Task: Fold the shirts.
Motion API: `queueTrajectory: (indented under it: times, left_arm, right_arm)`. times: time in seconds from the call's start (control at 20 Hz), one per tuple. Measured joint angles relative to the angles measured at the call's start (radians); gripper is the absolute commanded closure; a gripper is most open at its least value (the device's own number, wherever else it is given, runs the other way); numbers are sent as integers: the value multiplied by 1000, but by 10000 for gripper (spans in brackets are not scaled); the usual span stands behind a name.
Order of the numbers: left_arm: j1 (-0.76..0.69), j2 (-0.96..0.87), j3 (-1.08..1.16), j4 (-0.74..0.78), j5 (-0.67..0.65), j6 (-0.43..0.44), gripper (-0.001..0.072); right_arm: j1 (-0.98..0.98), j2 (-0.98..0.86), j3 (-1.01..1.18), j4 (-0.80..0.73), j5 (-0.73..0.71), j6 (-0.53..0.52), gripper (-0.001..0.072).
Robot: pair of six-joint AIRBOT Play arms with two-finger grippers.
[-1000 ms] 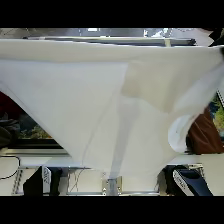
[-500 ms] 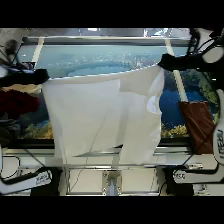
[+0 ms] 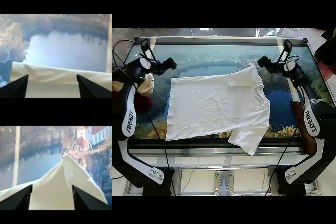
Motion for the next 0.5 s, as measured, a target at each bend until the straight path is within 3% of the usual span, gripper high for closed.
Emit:
queueTrajectory:
  times: [0.1,0.3,0.4,0.5]
  left_arm:
    - [41,66,22,-8,-40,-8,12]
    - [176,277,-55,89,-216,-12,12]
    - [253,424,-237,119,-284,-20,13]
    - [319,584,-492,139,-309,-58,13]
  right_arm:
    - [-47,30,66,-32,97,2,164]
    - [-199,178,126,-206,468,13,164]
    - [-275,282,47,-275,623,-6,164]
    - [-336,405,-126,-298,689,-27,163]
